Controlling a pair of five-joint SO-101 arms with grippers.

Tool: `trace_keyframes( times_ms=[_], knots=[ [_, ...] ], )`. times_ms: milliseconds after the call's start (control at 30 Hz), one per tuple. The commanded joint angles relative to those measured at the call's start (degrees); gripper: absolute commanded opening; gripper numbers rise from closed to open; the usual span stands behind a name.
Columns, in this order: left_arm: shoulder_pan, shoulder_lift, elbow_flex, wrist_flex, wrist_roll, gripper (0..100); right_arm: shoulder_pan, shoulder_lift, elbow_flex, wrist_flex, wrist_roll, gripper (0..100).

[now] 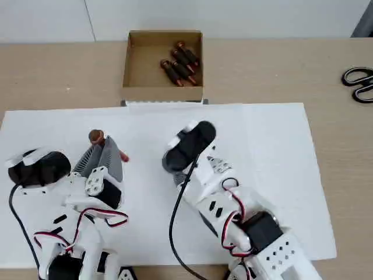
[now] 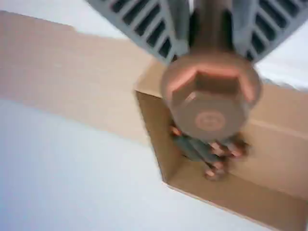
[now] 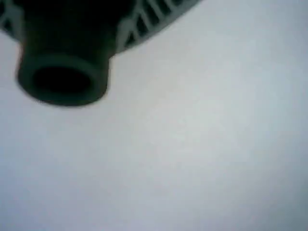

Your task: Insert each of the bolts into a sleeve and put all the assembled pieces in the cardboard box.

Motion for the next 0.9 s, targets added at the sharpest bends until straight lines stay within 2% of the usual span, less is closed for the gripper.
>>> trace_keyframes(
  times_ms=[0, 233, 467, 733, 867],
  knots=[
    [2.2, -0.7, -2.4, -2.5, 4.9, 1, -2.4, -4.8, 4.8, -8.8, 3.5, 0.2],
    [2.5, -0.7, 1.4, -6.7, 6.7, 1, -6.4, -18.7, 17.2, -14.0, 7.1, 0.2],
    [8.4, -0.7, 1.4, -6.3, 8.5, 1, -8.7, -30.7, 25.3, -13.6, 8.6, 0.2],
    [9.6, -0.7, 0.9, -3.9, 8.5, 1, -8.3, -34.0, 27.4, -10.9, 9.6, 0.2],
    [9.7, -0.7, 0.9, -1.4, 8.5, 1, -5.7, -34.0, 28.1, -11.3, 9.7, 0.2]
  ],
)
